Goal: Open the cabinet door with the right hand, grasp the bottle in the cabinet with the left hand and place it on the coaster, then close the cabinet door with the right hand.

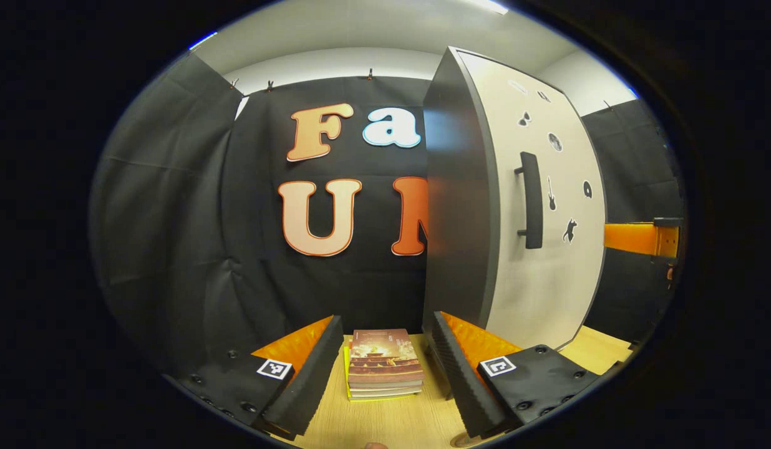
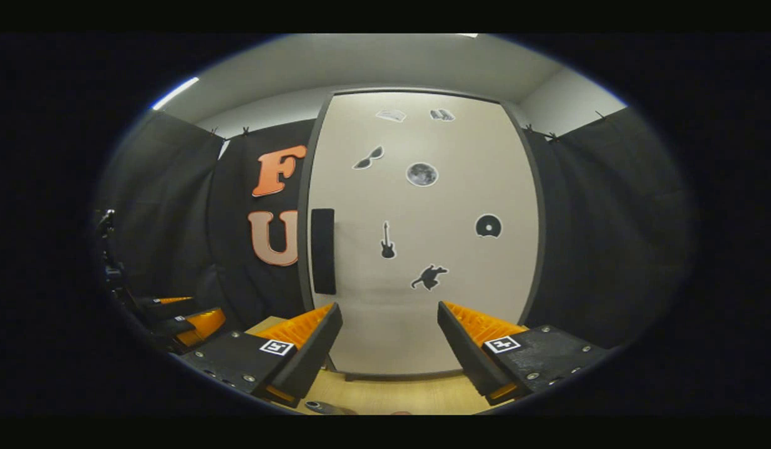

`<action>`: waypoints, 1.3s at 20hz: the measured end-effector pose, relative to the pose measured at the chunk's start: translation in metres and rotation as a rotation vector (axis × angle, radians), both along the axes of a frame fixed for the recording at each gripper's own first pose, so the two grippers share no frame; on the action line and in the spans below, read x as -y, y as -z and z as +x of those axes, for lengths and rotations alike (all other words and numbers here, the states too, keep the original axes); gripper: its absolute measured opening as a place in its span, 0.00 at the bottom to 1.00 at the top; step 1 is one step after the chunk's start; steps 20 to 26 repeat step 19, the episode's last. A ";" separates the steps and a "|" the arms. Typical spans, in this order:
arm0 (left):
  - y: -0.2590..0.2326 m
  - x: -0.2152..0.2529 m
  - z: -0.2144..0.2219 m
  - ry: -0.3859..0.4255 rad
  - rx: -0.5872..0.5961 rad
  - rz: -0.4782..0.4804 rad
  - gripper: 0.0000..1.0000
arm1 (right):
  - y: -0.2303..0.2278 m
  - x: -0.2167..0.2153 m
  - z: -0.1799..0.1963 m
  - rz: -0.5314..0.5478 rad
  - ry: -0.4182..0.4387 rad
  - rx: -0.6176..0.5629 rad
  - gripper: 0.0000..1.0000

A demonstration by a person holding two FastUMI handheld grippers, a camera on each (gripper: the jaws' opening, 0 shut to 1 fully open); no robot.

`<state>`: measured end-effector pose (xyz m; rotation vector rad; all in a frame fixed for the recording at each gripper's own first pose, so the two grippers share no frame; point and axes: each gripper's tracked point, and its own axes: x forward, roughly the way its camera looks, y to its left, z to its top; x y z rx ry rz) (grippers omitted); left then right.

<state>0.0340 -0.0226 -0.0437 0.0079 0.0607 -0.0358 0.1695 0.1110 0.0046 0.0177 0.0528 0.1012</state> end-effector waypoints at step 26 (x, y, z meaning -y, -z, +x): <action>-0.045 0.021 -0.131 -0.061 0.068 0.001 0.94 | -0.008 0.070 -0.162 -0.004 0.025 0.049 0.95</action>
